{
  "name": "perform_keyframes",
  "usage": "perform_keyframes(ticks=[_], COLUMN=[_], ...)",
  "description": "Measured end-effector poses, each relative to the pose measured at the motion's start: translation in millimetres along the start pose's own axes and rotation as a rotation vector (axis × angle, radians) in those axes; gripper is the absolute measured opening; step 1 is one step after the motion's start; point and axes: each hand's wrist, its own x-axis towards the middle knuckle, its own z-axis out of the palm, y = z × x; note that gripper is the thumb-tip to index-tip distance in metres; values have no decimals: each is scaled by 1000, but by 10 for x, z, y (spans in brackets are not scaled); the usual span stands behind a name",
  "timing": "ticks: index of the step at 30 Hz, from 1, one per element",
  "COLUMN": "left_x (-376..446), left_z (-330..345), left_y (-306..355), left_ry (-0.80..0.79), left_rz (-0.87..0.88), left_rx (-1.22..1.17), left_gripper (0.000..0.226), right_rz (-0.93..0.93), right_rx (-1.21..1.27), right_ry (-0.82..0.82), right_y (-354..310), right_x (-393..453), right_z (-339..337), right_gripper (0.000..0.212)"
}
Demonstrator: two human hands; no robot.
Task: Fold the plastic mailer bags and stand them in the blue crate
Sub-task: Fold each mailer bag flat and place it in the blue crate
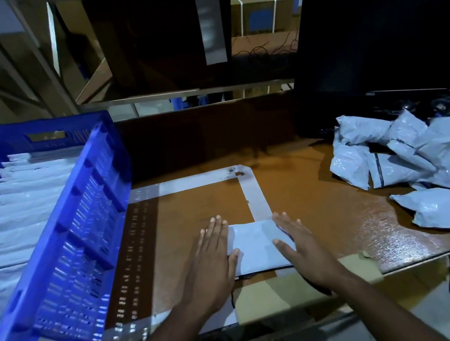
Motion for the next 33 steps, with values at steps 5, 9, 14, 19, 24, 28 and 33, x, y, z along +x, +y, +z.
perform_keyframes(ticks=[5,9,14,19,24,28,33], left_x=[-234,-195,-210,-195,-93,156,85], left_z=[100,100,83,98,-30,-71,76], left_y=[64,66,93,113,111,148,54], left_ry=[-76,-107,-133,-132,-43,60,-39], left_rz=[152,136,119,92,58,64,70], left_rx=[40,119,108,84,9,89,55], left_gripper=[69,73,81,78,71,37,72], right_rz=[-295,-344,-327,-330,-228,-282,-311], right_rx=[-345,-535,-581,-503,-267,-512,-525], right_ry=[-4,59,94,56,152,190,139], right_y=[40,31,28,-48,-188,-251,-168], right_x=[-95,-62,-113,-114,22,185,90], right_z=[349,426,465,401,243,384,438], right_gripper=[53,58,54,58,42,41,48])
